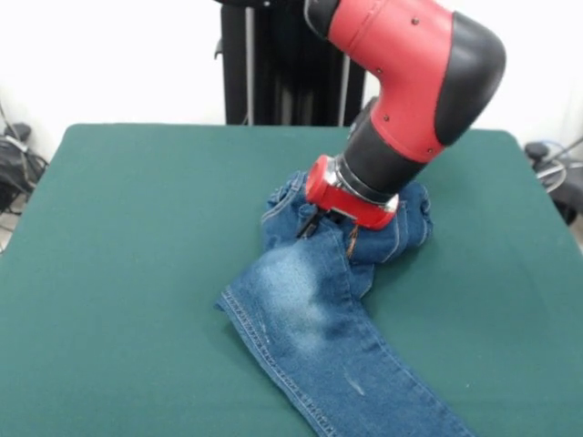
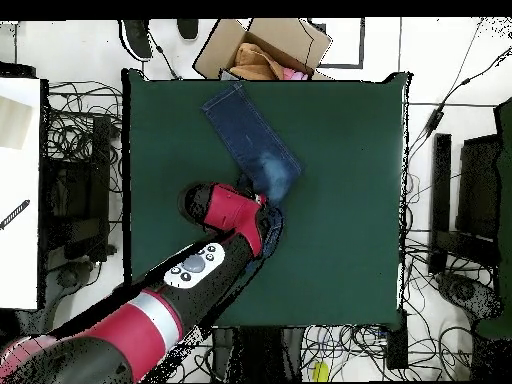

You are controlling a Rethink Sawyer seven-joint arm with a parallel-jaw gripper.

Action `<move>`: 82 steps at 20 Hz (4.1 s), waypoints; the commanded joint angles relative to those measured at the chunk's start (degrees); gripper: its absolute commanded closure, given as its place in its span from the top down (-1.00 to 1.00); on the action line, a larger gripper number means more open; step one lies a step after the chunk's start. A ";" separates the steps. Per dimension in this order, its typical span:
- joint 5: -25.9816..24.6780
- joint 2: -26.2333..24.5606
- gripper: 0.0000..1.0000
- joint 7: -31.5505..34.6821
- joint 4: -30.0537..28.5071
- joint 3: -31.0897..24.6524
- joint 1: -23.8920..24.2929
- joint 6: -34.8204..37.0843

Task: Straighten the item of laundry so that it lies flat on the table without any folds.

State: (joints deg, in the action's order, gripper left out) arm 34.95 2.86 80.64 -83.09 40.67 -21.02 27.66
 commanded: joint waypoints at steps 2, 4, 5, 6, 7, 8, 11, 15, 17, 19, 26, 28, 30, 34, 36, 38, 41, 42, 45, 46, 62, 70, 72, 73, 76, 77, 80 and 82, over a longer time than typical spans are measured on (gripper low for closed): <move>0.76 -2.37 -1.00 19.83 5.77 -3.16 -1.58 6.09; 0.50 -2.38 -1.00 20.18 5.83 -3.24 -1.60 6.05; 0.47 -2.63 -1.00 20.51 6.17 -2.92 -1.72 6.31; 0.47 -2.89 -1.00 20.98 6.43 -2.64 -1.86 6.55; 0.47 -3.16 -1.00 21.45 6.69 -2.36 -1.99 6.78; 0.47 -3.42 -1.00 21.93 6.96 -2.08 -2.13 7.02; 0.50 -4.71 -1.00 23.81 8.27 -0.69 -2.76 8.15; 0.69 -6.71 -1.00 26.52 10.22 1.55 -3.69 9.90; 0.83 -7.35 -1.00 27.51 10.76 2.27 -4.04 10.44; 0.88 -7.53 -1.00 28.43 10.31 2.81 -4.69 10.62; 0.79 -8.49 -1.00 30.68 11.93 4.27 -5.31 13.06; 0.71 -8.84 -1.00 31.48 12.66 4.69 -5.39 14.22; 0.65 -9.12 -1.00 32.23 13.32 5.11 -5.50 15.30; 0.66 -9.86 -1.00 34.22 15.10 6.26 -5.88 18.02; 0.53 -10.16 -1.00 34.91 15.52 6.69 -6.02 18.59; 0.50 -10.39 -1.00 35.64 15.94 6.95 -6.12 19.17; 0.36 -10.67 -1.00 36.38 16.49 7.24 -6.13 19.95; 0.32 -10.90 -1.00 36.75 16.82 7.50 -6.16 20.32; 0.17 -11.60 -1.00 37.84 17.82 8.28 -6.26 21.40; 0.14 -11.71 -1.00 38.04 18.04 8.42 -6.27 21.72; 0.22 -13.64 -1.00 42.64 23.98 11.32 -6.41 30.16; 0.18 -15.03 -1.00 45.13 28.41 13.76 -5.90 36.07; 0.26 -15.34 -1.00 45.94 29.43 14.23 -5.79 37.42; 0.38 -15.49 -1.00 46.32 29.92 14.36 -5.71 37.94; 0.39 -16.17 -1.00 47.38 31.62 15.29 -5.49 39.67; 0.41 -16.33 -1.00 47.74 32.19 15.45 -5.28 40.25; 0.45 -16.84 -1.00 48.84 33.81 15.93 -4.79 41.88; 0.51 -17.15 -1.00 49.69 34.81 16.34 -4.77 43.15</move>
State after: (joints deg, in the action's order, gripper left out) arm 34.98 -12.17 110.07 -56.10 59.15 -26.01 63.95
